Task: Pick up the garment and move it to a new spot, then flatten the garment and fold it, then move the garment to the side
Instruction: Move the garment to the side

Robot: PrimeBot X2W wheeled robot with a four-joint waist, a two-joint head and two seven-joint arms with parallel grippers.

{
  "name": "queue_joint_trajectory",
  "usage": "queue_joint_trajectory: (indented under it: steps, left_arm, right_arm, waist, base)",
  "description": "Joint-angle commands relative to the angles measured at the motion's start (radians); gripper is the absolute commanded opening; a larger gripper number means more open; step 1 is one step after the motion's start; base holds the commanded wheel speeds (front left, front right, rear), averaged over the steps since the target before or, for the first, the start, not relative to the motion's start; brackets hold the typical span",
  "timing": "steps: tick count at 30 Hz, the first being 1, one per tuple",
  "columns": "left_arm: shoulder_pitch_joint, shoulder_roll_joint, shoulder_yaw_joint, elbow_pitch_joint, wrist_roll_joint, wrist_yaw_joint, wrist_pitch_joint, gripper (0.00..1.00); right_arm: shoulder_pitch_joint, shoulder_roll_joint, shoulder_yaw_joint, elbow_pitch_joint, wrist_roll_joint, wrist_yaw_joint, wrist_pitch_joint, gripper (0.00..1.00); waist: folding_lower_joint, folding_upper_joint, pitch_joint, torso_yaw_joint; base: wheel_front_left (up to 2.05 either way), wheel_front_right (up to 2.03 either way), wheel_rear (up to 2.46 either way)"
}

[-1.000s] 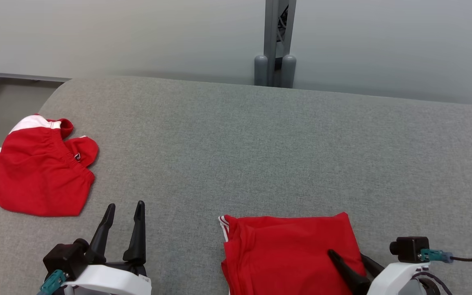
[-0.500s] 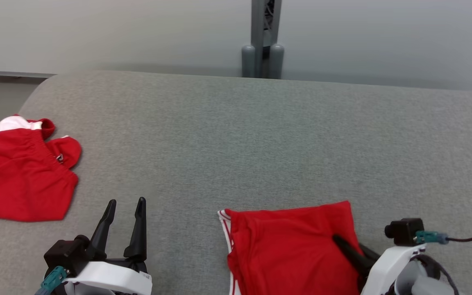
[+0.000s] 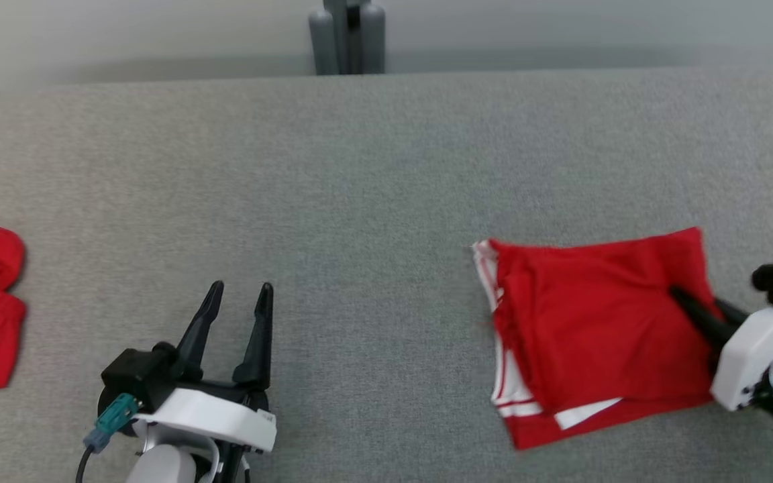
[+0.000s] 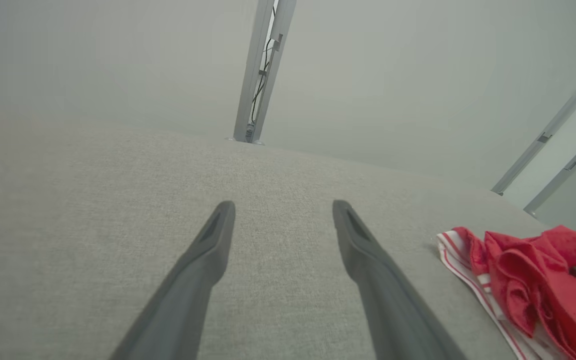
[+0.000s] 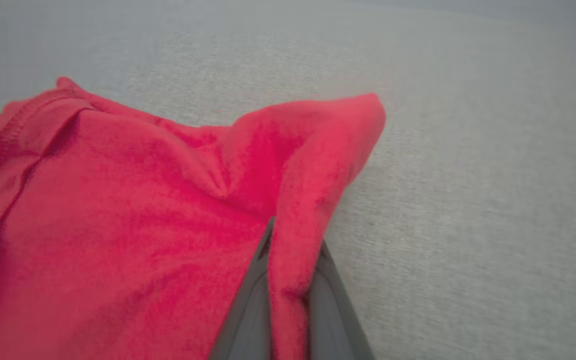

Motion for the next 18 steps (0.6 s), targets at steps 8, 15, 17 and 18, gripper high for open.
queue_joint_trajectory:
  steps: [8, 15, 17, 18]
  left_arm:
    - [-0.093, 0.004, -0.031, -0.015, 0.026, -0.009, -0.004, 1.00]
    - [-0.140, 0.004, -0.029, -0.022, 0.039, -0.013, -0.004, 1.00]
    - [-0.148, 0.004, -0.029, -0.019, 0.040, -0.014, -0.003, 1.00]
    - [-0.150, 0.004, -0.030, -0.016, 0.040, -0.015, -0.001, 1.00]
  right_arm:
    - [-0.132, -0.118, -0.006, 0.155, -0.067, 0.000, -0.024, 0.00]
    - [-0.235, -0.109, -0.083, 0.348, -0.161, 0.000, -0.050, 0.00]
    - [-0.257, -0.100, -0.099, 0.395, -0.191, 0.000, -0.054, 0.00]
    - [-0.268, -0.098, -0.110, 0.421, -0.205, 0.000, -0.055, 0.00]
  waist:
    - [0.0000, 0.0000, 0.162, -0.078]
    - [0.0000, 0.0000, 0.243, -0.095]
    - [0.0000, 0.0000, 0.258, -0.094]
    - [0.0000, 0.0000, 0.264, -0.093]
  base:
    - [0.00, 0.00, 0.00]
    - [0.00, 0.00, 0.00]
    - [0.00, 0.00, 0.00]
    - [0.00, 0.00, 0.00]
